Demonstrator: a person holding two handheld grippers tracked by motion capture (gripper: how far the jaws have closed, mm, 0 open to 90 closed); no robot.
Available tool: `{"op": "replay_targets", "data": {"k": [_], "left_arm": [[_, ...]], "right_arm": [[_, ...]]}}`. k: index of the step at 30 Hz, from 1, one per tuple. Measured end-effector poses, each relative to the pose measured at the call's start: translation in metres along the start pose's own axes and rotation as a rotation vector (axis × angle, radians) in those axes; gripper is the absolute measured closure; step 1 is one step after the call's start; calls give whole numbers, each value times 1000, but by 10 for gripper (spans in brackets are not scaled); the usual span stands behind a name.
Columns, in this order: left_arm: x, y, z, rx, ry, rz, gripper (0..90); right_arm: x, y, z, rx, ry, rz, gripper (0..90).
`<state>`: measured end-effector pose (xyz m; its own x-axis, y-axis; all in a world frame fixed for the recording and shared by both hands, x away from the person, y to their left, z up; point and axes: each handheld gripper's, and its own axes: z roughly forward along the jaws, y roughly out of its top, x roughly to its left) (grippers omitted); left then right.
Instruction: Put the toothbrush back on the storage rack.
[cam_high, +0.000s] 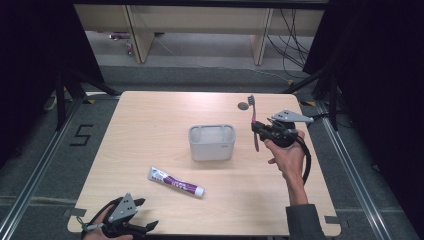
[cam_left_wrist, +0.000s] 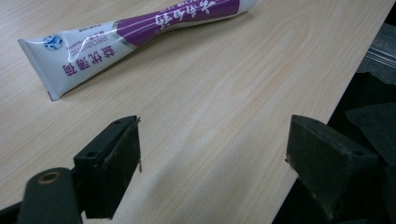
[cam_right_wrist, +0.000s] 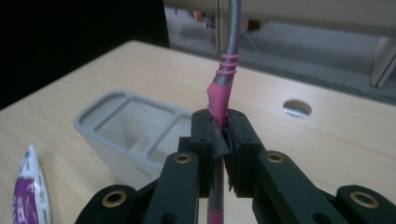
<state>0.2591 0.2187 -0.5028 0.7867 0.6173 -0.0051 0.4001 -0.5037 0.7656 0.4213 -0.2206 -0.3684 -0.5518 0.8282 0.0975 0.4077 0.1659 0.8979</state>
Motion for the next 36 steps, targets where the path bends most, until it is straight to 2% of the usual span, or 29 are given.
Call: {"op": "replay_targets", "data": {"k": [2,3,4,7,8,10,13,14,16,17,18,19,22,23,25,26,27,30,32,33,35,36], "left_arm": [[-1,0,0,9,1,3,174],[-1,0,0,6,1,2,174],[0,0,0,11,-1,5,174],[0,0,0,12,1,6,174],[0,0,0,12,2,6,174],[0,1,-1,12,9,9,174],[0,0,-1,14,-2,9,174],[0,0,-1,13,7,13,174],[1,0,-1,12,6,14,174],[0,0,-1,10,5,11,174],[-1,0,0,-3,-4,-4,174],[0,0,-1,13,4,14,174],[0,0,-1,11,6,16,174],[0,0,-1,14,4,17,174],[-1,0,0,-3,-4,-5,174],[0,0,-1,9,3,8,174],[0,0,-1,9,0,10,174],[0,0,-1,11,4,15,174],[-1,0,-1,1,-5,0,174],[0,0,-1,13,1,17,174],[0,0,-1,14,2,17,174],[-1,0,-1,6,-1,8,174]], "right_arm": [[4,4,3,-21,-4,-4,826],[4,6,6,-28,-16,-40,826],[7,7,8,-29,5,-16,826],[12,13,14,-26,7,-9,826],[13,15,17,-35,10,-27,827],[15,19,23,-48,19,-29,827],[20,24,29,-51,31,-12,827],[21,26,32,-50,30,-29,826],[24,29,36,-61,39,-5,826],[26,31,40,-60,37,-17,827],[26,31,40,-60,37,-17,827],[28,32,42,-58,48,-18,826],[31,33,49,-46,52,-10,827],[32,34,52,-51,54,-23,827],[34,34,56,-47,60,-16,827],[34,35,58,-47,51,-27,827],[35,35,63,-53,65,-23,826],[36,36,66,-47,63,-11,827],[36,36,69,-44,57,-11,826],[37,35,70,-40,57,-2,826],[36,35,74,-42,56,-16,826],[35,34,76,-44,57,-3,827]]}}
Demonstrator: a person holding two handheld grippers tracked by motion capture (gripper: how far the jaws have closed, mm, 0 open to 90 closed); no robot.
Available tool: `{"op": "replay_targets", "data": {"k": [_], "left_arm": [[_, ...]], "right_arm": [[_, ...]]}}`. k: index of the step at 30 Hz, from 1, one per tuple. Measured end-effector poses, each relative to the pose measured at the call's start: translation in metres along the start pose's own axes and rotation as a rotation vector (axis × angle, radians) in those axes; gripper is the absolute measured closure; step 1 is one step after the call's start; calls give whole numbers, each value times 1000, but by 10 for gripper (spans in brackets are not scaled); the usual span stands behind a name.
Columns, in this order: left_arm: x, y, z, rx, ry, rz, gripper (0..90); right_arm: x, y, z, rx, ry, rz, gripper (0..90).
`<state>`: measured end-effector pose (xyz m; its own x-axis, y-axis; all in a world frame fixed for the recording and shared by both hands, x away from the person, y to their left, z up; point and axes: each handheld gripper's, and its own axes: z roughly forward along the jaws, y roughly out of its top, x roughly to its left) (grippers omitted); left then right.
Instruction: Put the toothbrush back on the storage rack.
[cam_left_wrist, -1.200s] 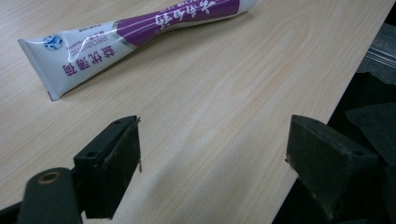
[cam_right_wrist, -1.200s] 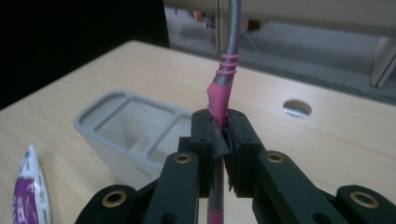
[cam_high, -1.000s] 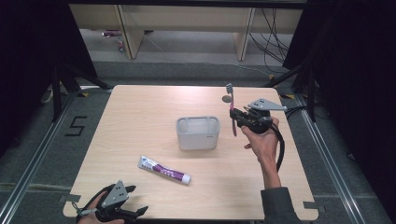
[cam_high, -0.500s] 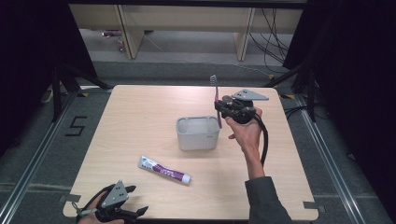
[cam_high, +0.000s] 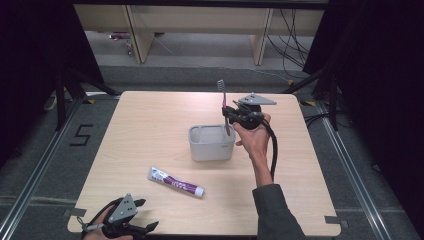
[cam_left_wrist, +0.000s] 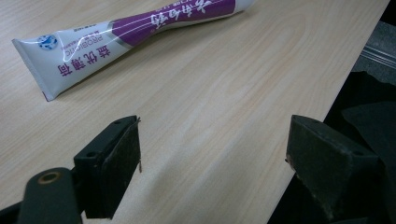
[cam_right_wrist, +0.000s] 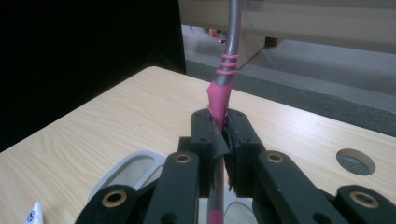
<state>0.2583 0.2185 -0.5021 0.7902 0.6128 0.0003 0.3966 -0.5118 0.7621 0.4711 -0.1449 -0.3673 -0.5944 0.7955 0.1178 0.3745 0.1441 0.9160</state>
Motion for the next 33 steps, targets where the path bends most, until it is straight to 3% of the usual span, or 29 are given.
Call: {"op": "replay_targets", "data": {"k": [8,10,14,17,18,19,20,33], "left_arm": [[0,0,0,0,-3,5,174],[0,0,0,7,6,12,174],[-2,0,0,-9,-12,-13,174],[0,0,-1,4,-1,8,174],[1,0,-1,10,-5,12,174],[0,0,0,0,-2,6,174],[-2,0,0,-11,-11,-11,174],[-2,0,1,-17,-6,-15,174]], "right_arm": [[-2,-3,4,8,-19,16,826],[-3,-5,6,6,-17,0,826],[-3,-9,9,18,-24,10,826],[-5,-13,13,21,-23,23,826],[-6,-15,14,18,-42,8,826],[-5,-16,15,28,-35,28,826],[-6,-17,16,29,-37,19,826],[-11,-31,21,42,-44,34,826]]}}
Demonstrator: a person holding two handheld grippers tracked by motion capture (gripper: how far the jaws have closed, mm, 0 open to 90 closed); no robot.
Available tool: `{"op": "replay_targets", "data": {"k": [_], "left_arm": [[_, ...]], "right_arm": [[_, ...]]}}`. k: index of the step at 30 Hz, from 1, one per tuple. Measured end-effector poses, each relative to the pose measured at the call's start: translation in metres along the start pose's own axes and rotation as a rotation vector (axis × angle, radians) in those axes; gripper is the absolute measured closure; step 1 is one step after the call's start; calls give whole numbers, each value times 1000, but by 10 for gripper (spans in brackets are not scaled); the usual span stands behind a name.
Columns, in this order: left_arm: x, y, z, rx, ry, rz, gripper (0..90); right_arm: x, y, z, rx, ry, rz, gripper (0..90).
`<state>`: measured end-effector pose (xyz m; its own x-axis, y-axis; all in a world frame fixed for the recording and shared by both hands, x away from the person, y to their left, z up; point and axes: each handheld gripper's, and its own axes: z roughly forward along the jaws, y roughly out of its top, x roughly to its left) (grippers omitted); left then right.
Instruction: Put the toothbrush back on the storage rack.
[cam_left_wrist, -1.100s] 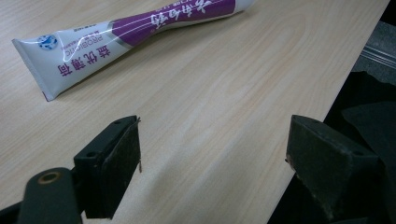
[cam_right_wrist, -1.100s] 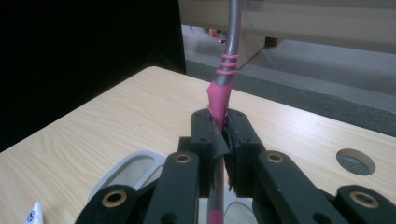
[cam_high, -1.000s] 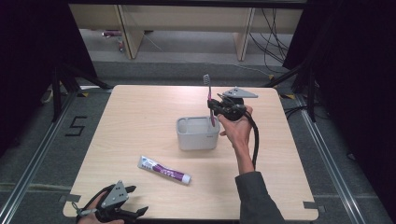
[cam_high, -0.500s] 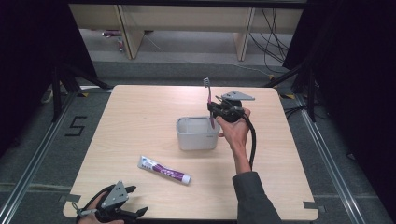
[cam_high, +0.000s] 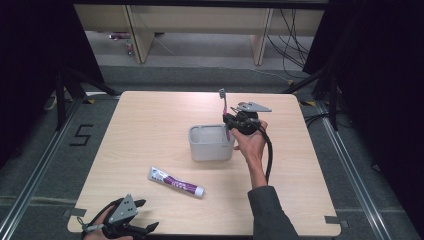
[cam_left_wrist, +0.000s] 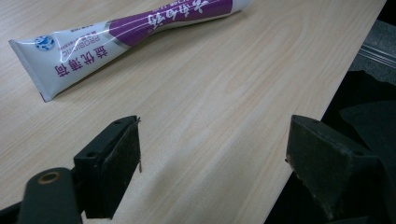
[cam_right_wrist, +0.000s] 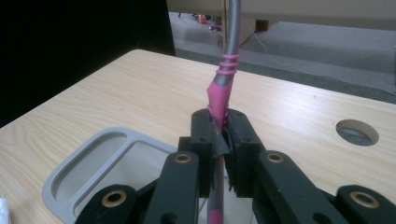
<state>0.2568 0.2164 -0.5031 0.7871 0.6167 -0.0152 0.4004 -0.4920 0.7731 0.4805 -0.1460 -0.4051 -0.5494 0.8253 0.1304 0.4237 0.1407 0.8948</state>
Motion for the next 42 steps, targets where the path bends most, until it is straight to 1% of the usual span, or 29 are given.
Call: {"op": "replay_targets", "data": {"k": [1,2,3,4,7,8,9,10,12,13,14,16,17,19,20,21,22,23,24,25,26,27,30,32,35,37,40,41,42], "left_arm": [[0,0,0,6,3,2,174],[0,0,0,3,-1,0,174],[1,0,-1,18,-7,19,174],[1,0,-1,23,-1,22,174],[1,0,-1,19,0,19,174],[0,0,0,4,-3,1,174],[1,0,-1,21,-1,20,174],[1,0,-1,20,-2,18,174],[0,0,0,7,-1,2,174],[-1,0,0,2,-3,-2,174],[1,0,0,16,-8,14,174],[0,0,0,15,-6,12,174],[0,0,0,4,-2,0,174],[1,0,-1,19,-3,20,174],[1,0,-1,17,-6,20,174],[1,0,-1,24,-2,25,174],[0,0,0,7,-1,4,174],[1,0,-1,16,-4,16,174],[0,0,0,3,-5,3,174],[1,0,-1,21,-4,22,174],[1,0,-1,23,-1,23,174],[1,0,-1,22,-2,21,174],[1,0,-1,22,2,21,174],[1,0,0,23,3,21,174],[1,0,-1,22,2,24,174],[0,0,0,19,0,23,174],[1,0,0,19,-3,20,174],[0,0,0,23,6,21,174],[1,0,0,21,3,26,174]], "right_arm": [[-1,-1,1,-5,1,-11,826],[-1,-2,1,4,6,9,826],[-1,-3,1,9,7,8,826],[-1,-5,1,15,3,8,826],[-1,-7,1,15,-10,31,826],[-3,-8,2,13,-5,1,826],[-3,-9,2,10,-2,-1,826],[-2,-10,2,18,6,28,825],[-2,-10,2,18,3,29,825],[-3,-10,3,14,-3,2,826],[-1,-11,4,25,9,13,825],[-2,-12,4,21,5,5,825],[-2,-12,4,24,4,1,825],[0,-14,5,30,2,28,825],[-2,-16,7,27,9,1,825],[-2,-16,7,33,13,13,825],[-4,-18,8,26,11,-3,825],[-4,-18,8,26,11,-3,825],[-3,-19,7,40,8,22,825],[-3,-20,8,35,3,20,825],[-4,-20,8,32,4,4,824],[-3,-20,7,41,5,21,824],[-3,-21,7,45,10,22,824],[-3,-21,7,42,4,-2,822],[-3,-21,7,40,-1,-9,821],[-2,-22,7,53,1,7,818],[-2,-23,7,46,-4,3,811],[0,-23,7,53,-5,22,803],[-4,-23,8,35,-8,-34,788]]}}
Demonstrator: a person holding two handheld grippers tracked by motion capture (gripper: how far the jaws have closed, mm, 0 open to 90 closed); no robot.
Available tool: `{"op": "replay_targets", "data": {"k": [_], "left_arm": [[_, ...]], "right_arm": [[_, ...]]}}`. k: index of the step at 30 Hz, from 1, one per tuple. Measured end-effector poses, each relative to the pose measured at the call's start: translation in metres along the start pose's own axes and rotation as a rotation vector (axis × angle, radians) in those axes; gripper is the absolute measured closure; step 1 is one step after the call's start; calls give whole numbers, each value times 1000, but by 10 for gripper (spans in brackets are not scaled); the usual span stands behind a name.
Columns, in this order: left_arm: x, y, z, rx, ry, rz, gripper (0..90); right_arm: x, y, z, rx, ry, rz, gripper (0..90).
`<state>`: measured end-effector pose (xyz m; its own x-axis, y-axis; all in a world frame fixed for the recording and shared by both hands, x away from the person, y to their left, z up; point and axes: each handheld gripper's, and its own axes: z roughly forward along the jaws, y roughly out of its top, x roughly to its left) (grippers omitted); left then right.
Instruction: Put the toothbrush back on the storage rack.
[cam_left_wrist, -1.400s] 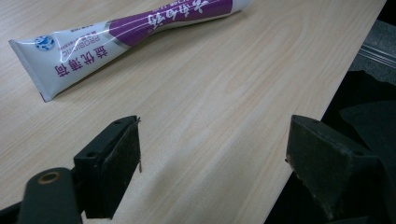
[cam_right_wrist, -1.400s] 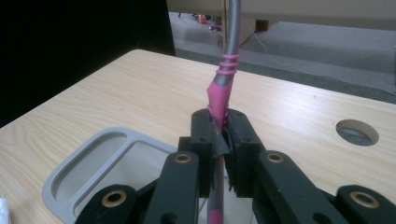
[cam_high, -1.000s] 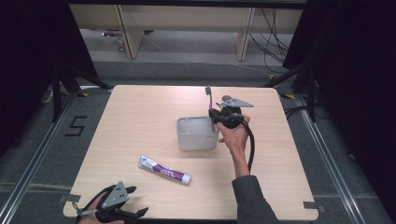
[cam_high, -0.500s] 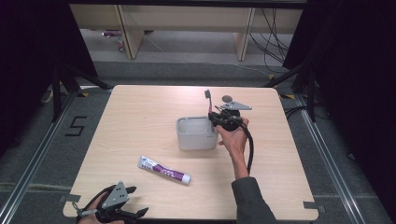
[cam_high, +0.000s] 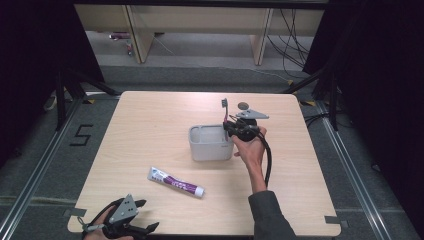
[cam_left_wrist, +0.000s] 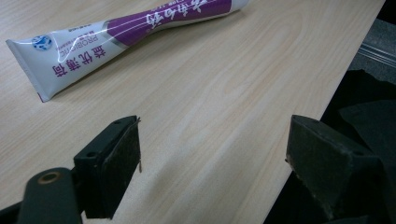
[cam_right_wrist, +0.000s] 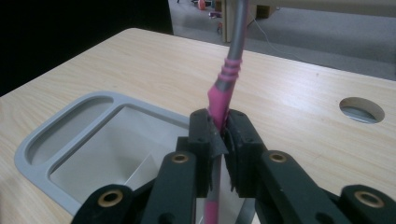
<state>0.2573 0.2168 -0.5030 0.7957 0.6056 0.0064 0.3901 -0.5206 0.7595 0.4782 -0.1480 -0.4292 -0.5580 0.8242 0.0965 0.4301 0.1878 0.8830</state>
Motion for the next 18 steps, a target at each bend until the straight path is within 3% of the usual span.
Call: {"op": "replay_targets", "data": {"k": [4,8,13,17,18], "left_arm": [[0,0,0,0,-3,-8,174],[0,0,0,-2,-4,-8,174],[1,0,0,11,-2,3,174],[-1,0,1,-7,-8,-15,174],[0,0,0,12,2,7,174]], "right_arm": [[1,1,-2,11,-3,25,756],[2,4,-10,-32,-8,23,601],[3,8,-30,-53,-6,17,491],[8,0,-47,-25,4,9,461],[9,-4,-52,-25,1,-6,452]]}}
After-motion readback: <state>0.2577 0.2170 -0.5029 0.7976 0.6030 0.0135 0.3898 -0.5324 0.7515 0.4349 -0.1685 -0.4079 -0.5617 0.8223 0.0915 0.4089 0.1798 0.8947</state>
